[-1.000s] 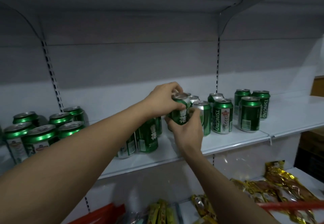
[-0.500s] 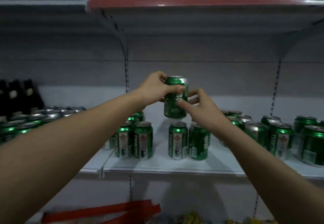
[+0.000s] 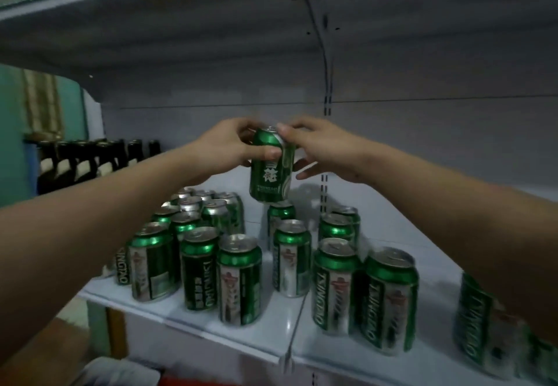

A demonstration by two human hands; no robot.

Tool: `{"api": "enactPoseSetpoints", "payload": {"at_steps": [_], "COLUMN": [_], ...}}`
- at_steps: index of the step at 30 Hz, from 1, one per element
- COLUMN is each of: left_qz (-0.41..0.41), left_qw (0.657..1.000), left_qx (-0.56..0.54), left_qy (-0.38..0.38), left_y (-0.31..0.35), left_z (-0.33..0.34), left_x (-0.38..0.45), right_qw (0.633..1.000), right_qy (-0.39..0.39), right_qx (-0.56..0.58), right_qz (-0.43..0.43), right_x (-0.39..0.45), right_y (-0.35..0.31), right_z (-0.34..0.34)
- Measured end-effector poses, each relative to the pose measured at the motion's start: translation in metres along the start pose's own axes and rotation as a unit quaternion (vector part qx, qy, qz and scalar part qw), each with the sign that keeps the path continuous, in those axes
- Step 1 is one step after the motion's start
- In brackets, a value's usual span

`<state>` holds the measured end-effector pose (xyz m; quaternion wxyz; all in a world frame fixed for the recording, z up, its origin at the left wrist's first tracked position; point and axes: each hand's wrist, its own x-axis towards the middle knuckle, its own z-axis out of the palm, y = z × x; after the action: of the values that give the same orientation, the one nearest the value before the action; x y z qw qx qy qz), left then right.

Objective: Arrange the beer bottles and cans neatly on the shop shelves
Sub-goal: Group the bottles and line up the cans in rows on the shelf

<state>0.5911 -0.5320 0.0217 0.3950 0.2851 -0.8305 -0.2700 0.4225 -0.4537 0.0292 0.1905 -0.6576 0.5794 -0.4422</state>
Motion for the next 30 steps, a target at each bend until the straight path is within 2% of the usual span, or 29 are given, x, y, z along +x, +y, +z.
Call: {"api": "enactPoseSetpoints", "payload": {"at_steps": [3,7,10,15,20,23,26,28,30], "left_qz": [-0.021,-0.036,-0.023,-0.024,-0.052,-0.054,-0.065,-0.073,-0.077], "left_qw": [1.000,0.999,0.998,0.973,0.932,0.913,0.891,0.876,0.885], "left_qx": [-0.001,0.003,0.053,0.215,0.318,0.360,0.396,0.421,0.409], "left_qy": [-0.010,-0.028,-0.037,-0.082,-0.165,-0.186,-0.210,-0.225,-0.210], "left_y": [-0.042,-0.087,-0.115,-0.150,-0.170,-0.179,-0.176,-0.164,-0.147], "left_z": [-0.013,-0.018,-0.016,-0.003,0.012,0.014,0.013,0.009,0.000], "left_x": [0.022,0.048,0.066,0.094,0.106,0.110,0.112,0.112,0.113], "right_qw": [0.998,0.999,0.998,0.978,0.935,0.925,0.926,0.946,0.967], "right_qy": [-0.056,-0.031,-0.016,-0.016,-0.056,-0.035,-0.039,-0.048,-0.052], "right_qx": [0.014,0.013,-0.007,-0.150,-0.307,-0.341,-0.344,-0.292,-0.215], "right_qz": [0.021,0.038,0.064,0.145,0.170,0.166,0.148,0.135,0.123], "right_x": [0.043,0.088,0.114,0.149,0.163,0.178,0.183,0.180,0.171], "right_y": [0.010,0.028,0.041,0.063,0.077,0.085,0.084,0.079,0.069], "right_z": [0.021,0.048,0.064,0.088,0.105,0.114,0.112,0.100,0.084]}}
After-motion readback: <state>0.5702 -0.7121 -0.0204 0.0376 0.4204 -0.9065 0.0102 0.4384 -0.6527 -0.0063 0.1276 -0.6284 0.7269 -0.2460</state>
